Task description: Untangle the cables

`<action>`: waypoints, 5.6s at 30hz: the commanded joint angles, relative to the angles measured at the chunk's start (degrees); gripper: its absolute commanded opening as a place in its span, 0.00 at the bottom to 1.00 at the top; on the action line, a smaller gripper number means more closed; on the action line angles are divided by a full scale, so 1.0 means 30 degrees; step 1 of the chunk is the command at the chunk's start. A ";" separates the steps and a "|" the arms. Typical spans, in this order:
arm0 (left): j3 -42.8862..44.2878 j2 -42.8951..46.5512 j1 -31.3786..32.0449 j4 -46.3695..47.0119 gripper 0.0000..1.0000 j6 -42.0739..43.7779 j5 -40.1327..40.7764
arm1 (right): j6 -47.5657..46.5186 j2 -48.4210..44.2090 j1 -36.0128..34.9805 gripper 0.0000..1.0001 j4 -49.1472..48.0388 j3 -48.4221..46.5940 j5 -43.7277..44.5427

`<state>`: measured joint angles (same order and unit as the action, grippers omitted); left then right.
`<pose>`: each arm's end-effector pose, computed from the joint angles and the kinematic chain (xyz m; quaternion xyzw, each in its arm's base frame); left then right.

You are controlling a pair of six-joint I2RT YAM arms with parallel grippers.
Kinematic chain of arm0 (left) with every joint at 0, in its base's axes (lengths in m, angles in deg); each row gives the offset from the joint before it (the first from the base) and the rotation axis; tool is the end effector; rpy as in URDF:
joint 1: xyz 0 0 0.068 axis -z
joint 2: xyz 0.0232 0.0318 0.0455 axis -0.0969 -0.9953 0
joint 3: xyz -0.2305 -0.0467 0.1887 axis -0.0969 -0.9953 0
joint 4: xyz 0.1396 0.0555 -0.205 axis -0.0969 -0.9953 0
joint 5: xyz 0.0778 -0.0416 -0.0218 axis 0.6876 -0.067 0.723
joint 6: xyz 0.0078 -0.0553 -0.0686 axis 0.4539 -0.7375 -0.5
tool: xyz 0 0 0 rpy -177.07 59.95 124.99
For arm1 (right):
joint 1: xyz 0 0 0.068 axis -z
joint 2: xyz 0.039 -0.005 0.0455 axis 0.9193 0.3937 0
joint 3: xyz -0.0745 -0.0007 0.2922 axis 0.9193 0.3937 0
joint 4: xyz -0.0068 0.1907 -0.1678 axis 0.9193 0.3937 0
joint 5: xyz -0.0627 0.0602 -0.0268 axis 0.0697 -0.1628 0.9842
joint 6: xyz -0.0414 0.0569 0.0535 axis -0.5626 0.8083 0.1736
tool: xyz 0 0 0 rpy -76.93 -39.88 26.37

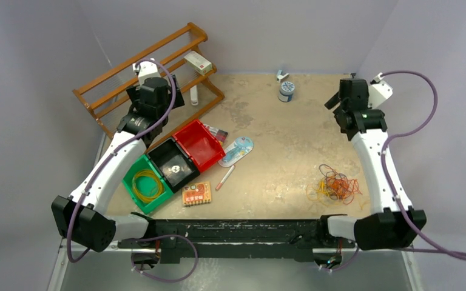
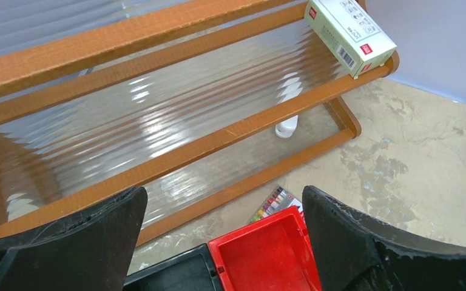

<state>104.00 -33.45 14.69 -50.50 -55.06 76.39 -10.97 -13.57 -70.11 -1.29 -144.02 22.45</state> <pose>0.2985 -0.0648 0.3964 -0.1759 0.7986 0.0241 0.5751 0.2730 -0.0282 0.4058 0.4012 0.7448 -0.0614 0.5297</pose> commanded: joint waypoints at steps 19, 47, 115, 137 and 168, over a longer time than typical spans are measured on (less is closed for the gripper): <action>-0.0446 0.0244 -0.0207 0.0696 1.00 0.0168 -0.0489 | 1.0967 0.0748 0.0451 0.99 0.7744 0.5827 -0.1234; -0.0527 -0.0301 -0.0619 0.0783 1.00 -0.0240 -0.1331 | 1.2124 0.2200 0.0697 0.83 0.1042 1.2171 -0.2555; -0.1151 -0.0035 -0.3542 -0.0457 0.99 -0.3165 -0.1877 | -0.1777 0.1810 -0.8649 0.89 -1.0848 0.6307 -0.2868; -0.3570 -0.0477 0.0883 -0.2677 0.98 -0.7787 -0.1831 | -0.0904 0.2031 -0.8457 0.91 -1.1935 0.7771 -0.3056; -0.2954 -0.6644 0.1371 0.2852 0.97 -0.5788 -0.1208 | -0.2739 -0.0196 -0.8458 0.90 -1.5624 1.0150 -0.6556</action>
<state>90.25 -53.10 18.62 -46.20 -76.46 69.19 -17.24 -11.82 -95.64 -43.86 -114.53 4.90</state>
